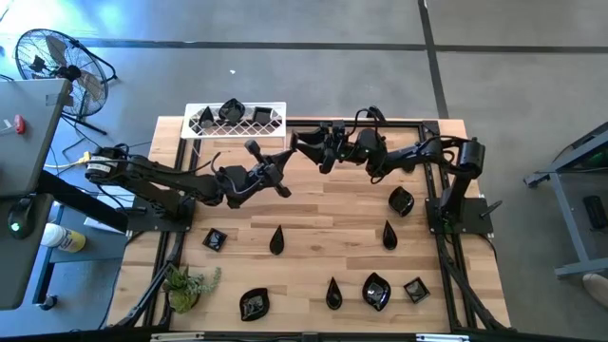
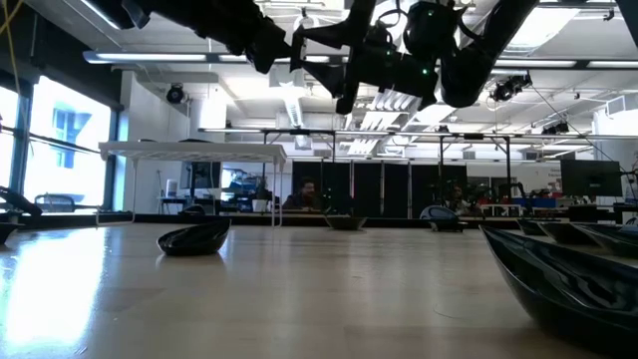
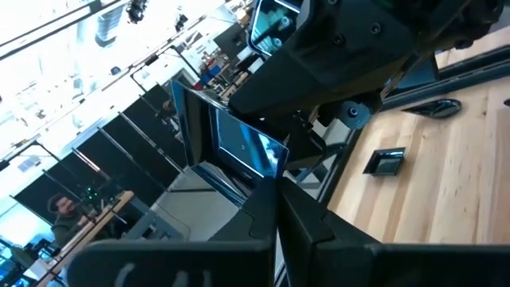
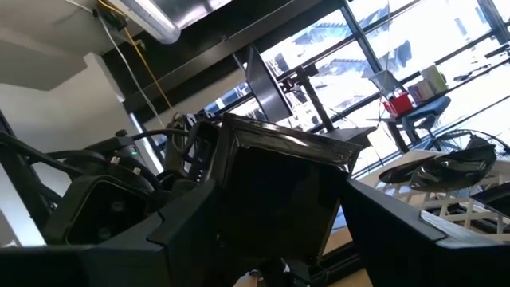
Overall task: Pick & Place Mini shaped plates
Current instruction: Stack the square plate on top of the square plate on the shelf
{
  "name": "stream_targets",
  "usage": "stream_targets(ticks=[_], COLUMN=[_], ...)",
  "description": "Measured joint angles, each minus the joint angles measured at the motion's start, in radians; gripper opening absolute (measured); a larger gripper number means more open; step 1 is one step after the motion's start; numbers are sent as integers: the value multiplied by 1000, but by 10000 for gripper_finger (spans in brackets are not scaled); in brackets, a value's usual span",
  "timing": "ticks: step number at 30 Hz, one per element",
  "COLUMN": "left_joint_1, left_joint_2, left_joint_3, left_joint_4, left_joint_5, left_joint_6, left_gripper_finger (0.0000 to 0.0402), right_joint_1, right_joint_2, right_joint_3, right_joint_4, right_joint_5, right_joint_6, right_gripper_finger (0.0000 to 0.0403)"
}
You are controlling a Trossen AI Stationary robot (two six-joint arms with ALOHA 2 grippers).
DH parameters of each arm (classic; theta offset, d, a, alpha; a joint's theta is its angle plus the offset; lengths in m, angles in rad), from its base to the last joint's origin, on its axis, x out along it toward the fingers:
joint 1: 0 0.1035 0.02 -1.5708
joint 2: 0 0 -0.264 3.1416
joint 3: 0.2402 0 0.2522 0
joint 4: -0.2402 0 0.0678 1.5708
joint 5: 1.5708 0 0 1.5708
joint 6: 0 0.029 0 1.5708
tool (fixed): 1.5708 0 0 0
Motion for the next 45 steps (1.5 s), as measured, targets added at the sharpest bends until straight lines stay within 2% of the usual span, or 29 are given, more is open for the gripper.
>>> stream_targets(ticks=[6,9,15,21,26,30,33,37,41,45], left_joint_1=[0,0,0,0,1,16,54,152,271,371], left_joint_2=[0,0,-1,-21,-93,-168,-218,-296,-319,-296], left_joint_3=[0,2,2,2,2,2,2,4,62,139], left_joint_4=[5,8,7,-10,-80,-173,-290,-505,-749,-881], left_joint_5=[0,1,3,-31,-32,-4,17,137,270,352], left_joint_6=[0,-1,-1,16,0,-14,-53,-169,-289,-299], left_gripper_finger=[0,0,0,0,0,0,0,0,0,0], right_joint_1=[0,-1,-6,-27,-19,-1,26,74,130,183], right_joint_2=[0,1,2,2,2,2,2,2,2,2], right_joint_3=[0,-1,-2,-2,-2,-1,-1,-1,-1,0], right_joint_4=[-15,-24,-22,-93,-183,-329,-458,-584,-652,-666], right_joint_5=[-23,-58,-133,-275,-309,-308,-235,-43,128,231], right_joint_6=[33,30,1,-42,-105,-203,-283,-374,-457,-539], right_gripper_finger=[304,315,317,317,316,307,277,219,154,93])
